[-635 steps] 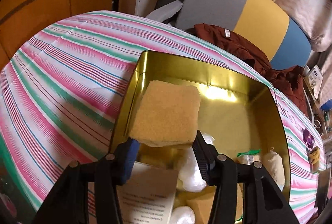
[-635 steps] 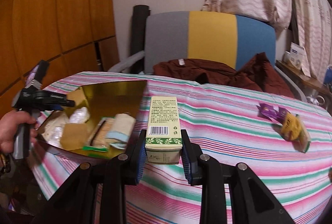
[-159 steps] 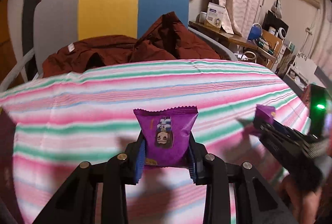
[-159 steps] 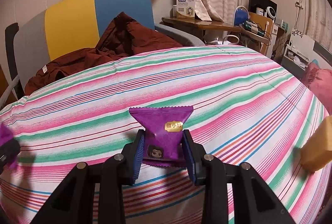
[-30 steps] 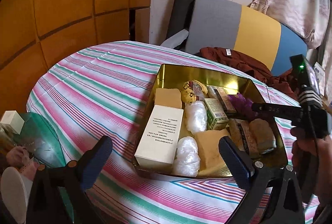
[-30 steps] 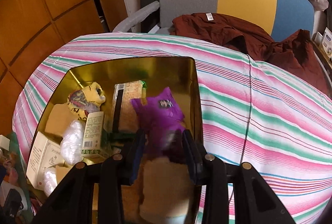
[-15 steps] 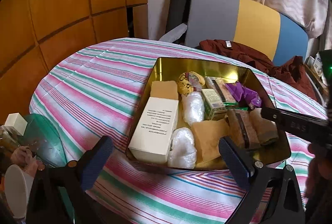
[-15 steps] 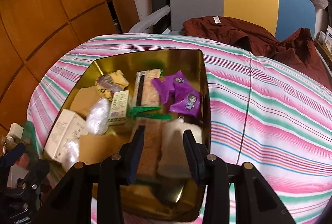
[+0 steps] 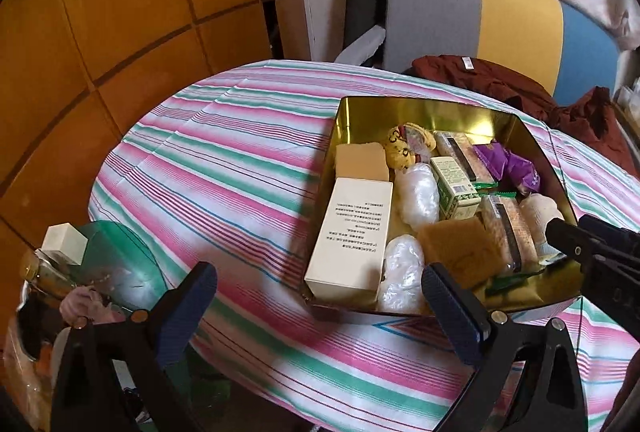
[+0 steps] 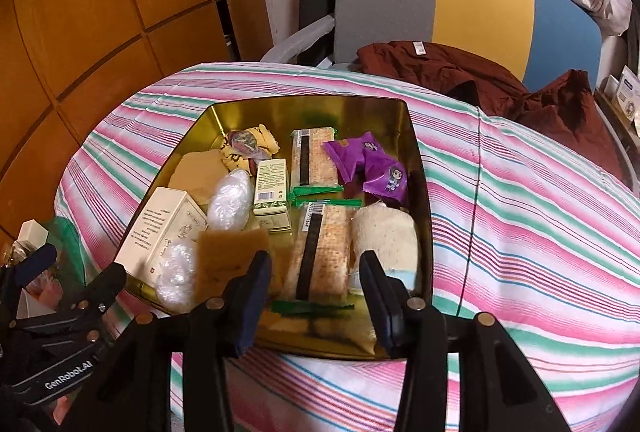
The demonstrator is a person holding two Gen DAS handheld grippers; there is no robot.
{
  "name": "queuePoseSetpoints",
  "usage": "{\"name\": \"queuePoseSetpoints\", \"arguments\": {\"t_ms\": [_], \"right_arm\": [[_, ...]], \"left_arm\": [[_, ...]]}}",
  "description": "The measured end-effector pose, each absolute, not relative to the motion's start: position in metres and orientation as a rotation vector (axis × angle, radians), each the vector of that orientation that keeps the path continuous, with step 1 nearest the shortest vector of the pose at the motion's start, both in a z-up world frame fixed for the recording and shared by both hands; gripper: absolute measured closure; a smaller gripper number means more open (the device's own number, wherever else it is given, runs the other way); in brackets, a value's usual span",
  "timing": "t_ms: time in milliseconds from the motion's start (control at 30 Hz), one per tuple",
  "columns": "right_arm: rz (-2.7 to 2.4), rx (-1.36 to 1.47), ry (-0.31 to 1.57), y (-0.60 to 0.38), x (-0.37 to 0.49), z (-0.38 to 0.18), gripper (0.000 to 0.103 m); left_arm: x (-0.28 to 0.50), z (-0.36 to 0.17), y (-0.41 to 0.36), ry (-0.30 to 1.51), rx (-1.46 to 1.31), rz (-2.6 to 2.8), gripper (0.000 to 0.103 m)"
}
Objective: Organize objects
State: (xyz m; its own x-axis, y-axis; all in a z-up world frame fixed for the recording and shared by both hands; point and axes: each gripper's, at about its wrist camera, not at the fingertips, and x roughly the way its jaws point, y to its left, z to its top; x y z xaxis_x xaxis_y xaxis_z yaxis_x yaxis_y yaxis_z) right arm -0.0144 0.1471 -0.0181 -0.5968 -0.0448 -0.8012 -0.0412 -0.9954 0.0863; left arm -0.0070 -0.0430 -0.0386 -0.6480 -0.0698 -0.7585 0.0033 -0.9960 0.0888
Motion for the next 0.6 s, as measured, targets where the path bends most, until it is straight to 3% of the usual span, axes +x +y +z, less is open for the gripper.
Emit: {"name": "queuePoseSetpoints", "arguments": {"t_ms": [600], "right_arm": [[-2.953,1.503,-0.137,0.145,-0.002,-0.003,0.054]], "left_arm": [[-0.006,-0.027,-0.045,-0.088,1.31,-2.783,0.0]]}}
